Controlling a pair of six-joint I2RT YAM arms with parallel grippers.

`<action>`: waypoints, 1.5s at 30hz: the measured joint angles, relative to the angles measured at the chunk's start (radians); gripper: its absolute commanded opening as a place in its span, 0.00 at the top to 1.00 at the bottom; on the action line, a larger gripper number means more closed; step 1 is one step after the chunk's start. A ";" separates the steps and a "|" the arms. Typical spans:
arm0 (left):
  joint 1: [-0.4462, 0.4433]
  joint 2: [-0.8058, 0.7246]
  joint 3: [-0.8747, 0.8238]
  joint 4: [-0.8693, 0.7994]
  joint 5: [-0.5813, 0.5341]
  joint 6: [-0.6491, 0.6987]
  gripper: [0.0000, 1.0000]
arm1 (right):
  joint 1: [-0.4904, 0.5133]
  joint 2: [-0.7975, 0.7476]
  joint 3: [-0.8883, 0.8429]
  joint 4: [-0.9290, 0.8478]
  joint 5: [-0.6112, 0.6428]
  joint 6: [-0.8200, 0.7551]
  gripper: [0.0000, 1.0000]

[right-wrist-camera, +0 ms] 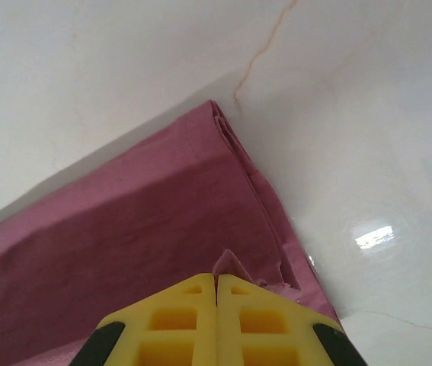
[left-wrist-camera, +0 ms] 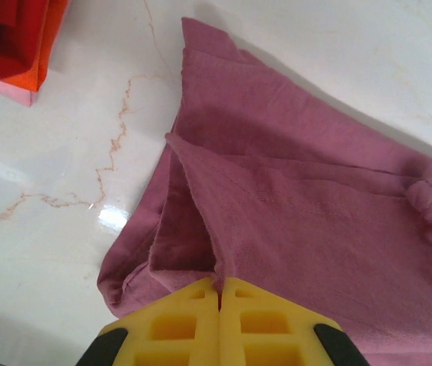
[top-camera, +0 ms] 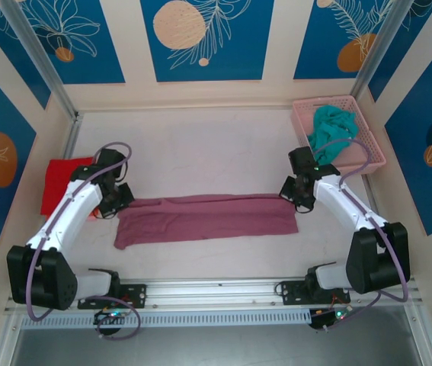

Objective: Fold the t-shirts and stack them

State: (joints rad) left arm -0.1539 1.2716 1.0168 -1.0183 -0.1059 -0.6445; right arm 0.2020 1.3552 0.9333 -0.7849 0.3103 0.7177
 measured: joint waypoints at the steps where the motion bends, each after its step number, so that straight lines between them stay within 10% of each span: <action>1: 0.000 0.000 -0.010 0.005 0.000 0.000 1.00 | 0.000 0.007 -0.006 0.003 0.000 0.001 1.00; 45: 0.000 -0.030 -0.251 0.064 0.071 -0.030 1.00 | 0.000 0.065 0.026 0.015 0.003 0.004 0.98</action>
State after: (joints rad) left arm -0.1539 1.2415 0.7654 -0.9539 -0.0345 -0.6746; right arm 0.2020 1.4200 0.9588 -0.7696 0.3138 0.7216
